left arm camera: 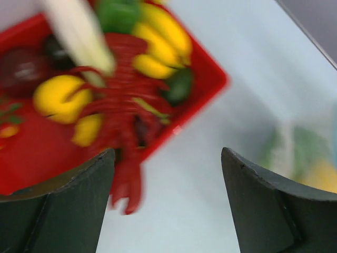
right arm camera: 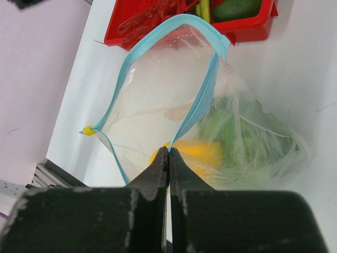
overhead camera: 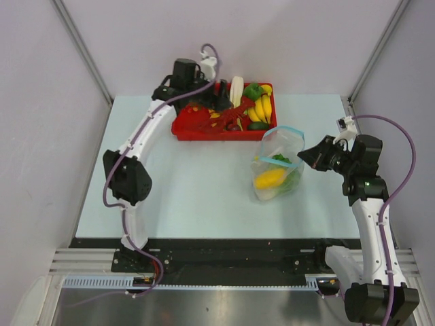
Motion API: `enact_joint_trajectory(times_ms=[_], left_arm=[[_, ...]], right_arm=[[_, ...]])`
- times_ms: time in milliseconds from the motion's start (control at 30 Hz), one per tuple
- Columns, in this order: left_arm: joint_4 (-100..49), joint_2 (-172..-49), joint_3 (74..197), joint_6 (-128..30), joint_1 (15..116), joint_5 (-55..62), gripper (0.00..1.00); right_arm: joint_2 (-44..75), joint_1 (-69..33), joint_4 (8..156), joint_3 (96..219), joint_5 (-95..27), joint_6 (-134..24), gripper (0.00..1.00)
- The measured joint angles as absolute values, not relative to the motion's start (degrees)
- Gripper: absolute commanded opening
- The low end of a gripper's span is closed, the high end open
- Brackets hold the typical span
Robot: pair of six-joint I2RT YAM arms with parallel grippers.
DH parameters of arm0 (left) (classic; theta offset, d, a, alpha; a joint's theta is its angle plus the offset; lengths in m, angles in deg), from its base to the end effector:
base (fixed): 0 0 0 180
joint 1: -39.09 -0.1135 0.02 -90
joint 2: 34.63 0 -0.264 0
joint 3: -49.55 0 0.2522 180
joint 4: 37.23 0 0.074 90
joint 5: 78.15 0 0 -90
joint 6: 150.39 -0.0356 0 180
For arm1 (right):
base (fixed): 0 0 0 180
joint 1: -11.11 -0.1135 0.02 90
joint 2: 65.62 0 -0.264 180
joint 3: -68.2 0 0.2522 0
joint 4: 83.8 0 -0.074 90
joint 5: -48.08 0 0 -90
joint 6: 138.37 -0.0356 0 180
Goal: Place the food in the zip-top bag and seal the zipper
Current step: Adjust the fake fruit in the bin.
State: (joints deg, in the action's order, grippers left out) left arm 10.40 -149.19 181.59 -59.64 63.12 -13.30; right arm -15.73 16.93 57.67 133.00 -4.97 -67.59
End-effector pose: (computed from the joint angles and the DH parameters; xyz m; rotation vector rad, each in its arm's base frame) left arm 0.4159 -0.2020 0.3760 0.6897 2.0078 -0.7188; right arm 0.1887 0.0023 0.3393 0.0066 1.9781 0.7887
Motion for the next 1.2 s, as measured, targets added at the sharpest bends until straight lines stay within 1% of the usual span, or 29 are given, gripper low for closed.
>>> enact_joint_trajectory(times_ms=[100, 167, 300, 533, 733, 967, 1200], left_arm=[[6.0, -151.9, 181.9, -56.3, 57.1, -8.7, 0.85], [4.6, -156.2, 184.7, -54.0, 54.6, -4.1, 0.85], [0.7, -164.9, 189.3, -50.9, 53.4, 0.4, 0.84], [-5.4, -174.7, 189.6, -45.7, 54.7, 0.9, 0.84], [-7.8, -182.3, 197.4, -41.2, 55.1, 0.1, 0.84], [-8.7, -185.9, 201.6, -41.0, 55.4, 1.6, 0.82], [-7.0, -186.8, 203.1, -42.6, 55.9, 4.6, 0.82]], right_arm=[[-15.7, 17.0, 57.7, 132.9, -5.0, -67.5, 0.0], [-15.6, 17.0, 57.7, 132.9, -5.0, -67.5, 0.0], [-15.4, 17.1, 57.6, 132.8, -5.0, -66.8, 0.0], [-15.3, 17.2, 57.4, 132.4, -5.3, -66.3, 0.0], [-15.3, 17.2, 57.4, 132.1, -6.6, -66.3, 0.0], [-14.6, 17.3, 57.4, 132.0, -7.1, -66.3, 0.0], [-14.4, 17.7, 57.5, 131.9, -7.3, -66.3, 0.0]])
